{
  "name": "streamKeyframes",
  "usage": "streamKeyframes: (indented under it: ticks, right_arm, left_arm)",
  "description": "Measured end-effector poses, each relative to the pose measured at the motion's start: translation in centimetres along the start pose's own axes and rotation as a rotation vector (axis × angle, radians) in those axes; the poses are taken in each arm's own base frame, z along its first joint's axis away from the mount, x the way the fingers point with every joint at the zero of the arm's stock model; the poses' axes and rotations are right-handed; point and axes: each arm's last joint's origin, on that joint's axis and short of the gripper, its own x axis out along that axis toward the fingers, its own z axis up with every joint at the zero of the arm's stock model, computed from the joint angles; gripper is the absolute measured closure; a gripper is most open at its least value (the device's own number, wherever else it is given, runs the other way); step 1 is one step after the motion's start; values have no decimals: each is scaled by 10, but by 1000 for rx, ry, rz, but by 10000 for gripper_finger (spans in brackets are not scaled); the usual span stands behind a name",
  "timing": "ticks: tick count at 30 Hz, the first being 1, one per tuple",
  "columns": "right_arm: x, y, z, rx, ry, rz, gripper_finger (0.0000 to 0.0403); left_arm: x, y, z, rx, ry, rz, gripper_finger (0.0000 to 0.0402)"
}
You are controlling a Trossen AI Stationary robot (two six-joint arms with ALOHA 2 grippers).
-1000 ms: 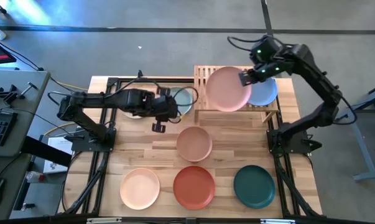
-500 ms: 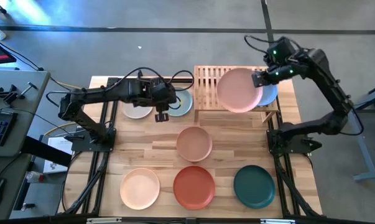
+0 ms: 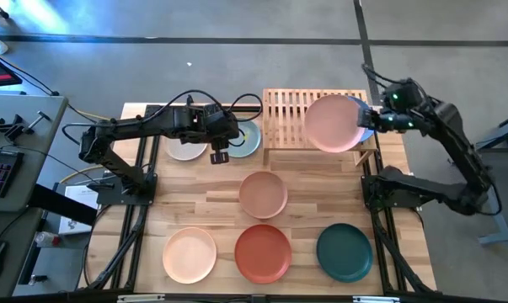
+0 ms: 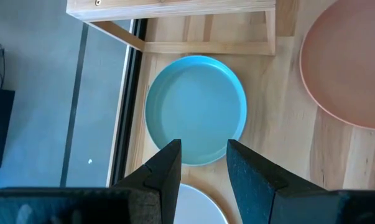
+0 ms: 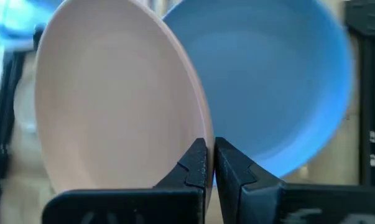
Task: Place and stack plates onto a shelf
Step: Stack the pink plate on top of the blue plate on the shelf
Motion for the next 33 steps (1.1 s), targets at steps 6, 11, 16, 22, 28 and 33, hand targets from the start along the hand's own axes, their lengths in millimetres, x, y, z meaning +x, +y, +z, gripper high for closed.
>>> streamKeyframes:
  ticks: [6, 11, 16, 22, 28, 33]
  right_arm:
    - [-1, -20, -12, 150, -151, -33, 403]
    - [3, -32, -21, 270, -216, -83, 403]
    - [12, -36, -22, 348, -242, -105, 403]
    - [21, -37, -21, 379, -247, -131, 403]
    - [20, -37, -21, 379, -250, -136, 403]
    - [22, -37, -21, 377, -240, -147, 403]
  left_arm:
    - [0, 0, 0, 0, 0, 0, 286]
    - [0, 0, 0, 1, 0, 0, 286]
    - [0, 0, 0, 1, 0, 0, 286]
    - [0, 0, 0, 1, 0, 0, 286]
    - [0, 0, 0, 1, -1, -4, 286]
    - [0, 0, 0, 0, -2, -9, 286]
